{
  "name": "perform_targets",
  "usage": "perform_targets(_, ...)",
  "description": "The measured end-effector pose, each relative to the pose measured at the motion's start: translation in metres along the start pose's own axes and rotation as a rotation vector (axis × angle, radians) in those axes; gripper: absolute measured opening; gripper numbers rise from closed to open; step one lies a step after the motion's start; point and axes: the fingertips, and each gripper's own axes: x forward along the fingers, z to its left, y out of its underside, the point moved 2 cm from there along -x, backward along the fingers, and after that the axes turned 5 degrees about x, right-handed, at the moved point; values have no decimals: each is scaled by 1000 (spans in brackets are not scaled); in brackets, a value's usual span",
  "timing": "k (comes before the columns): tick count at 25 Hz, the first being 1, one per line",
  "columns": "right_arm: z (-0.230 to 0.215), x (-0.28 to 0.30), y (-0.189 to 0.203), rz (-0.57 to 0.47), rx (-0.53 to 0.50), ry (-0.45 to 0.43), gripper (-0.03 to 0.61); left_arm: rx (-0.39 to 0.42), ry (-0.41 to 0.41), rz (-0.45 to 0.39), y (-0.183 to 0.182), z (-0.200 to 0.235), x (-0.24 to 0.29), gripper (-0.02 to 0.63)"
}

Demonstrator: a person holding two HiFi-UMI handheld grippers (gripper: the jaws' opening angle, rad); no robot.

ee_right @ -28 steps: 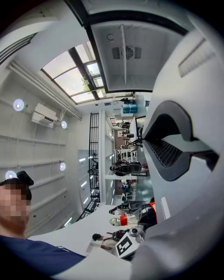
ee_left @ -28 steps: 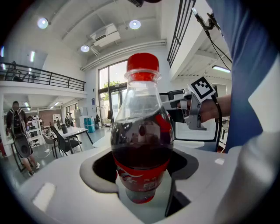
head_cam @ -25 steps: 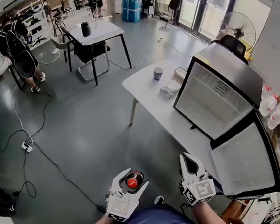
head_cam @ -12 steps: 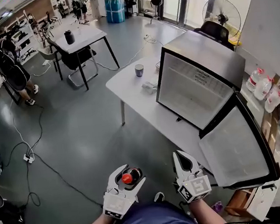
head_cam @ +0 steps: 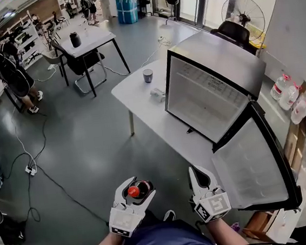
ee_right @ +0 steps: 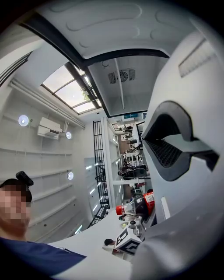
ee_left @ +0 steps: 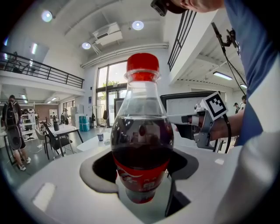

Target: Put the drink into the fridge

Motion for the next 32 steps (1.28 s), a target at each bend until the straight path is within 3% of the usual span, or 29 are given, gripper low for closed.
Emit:
perform_targets(5,-15,6,-2,20,7,15,6,-5,-2,14,-4,5,13,314)
perform_targets(13,-32,37,-1,33,16,75,6,7,72,1,-7,34,52,314)
perform_targets(32,-46,126,-8,16,-8,339,6,51,301,-87,-16,136,149,314)
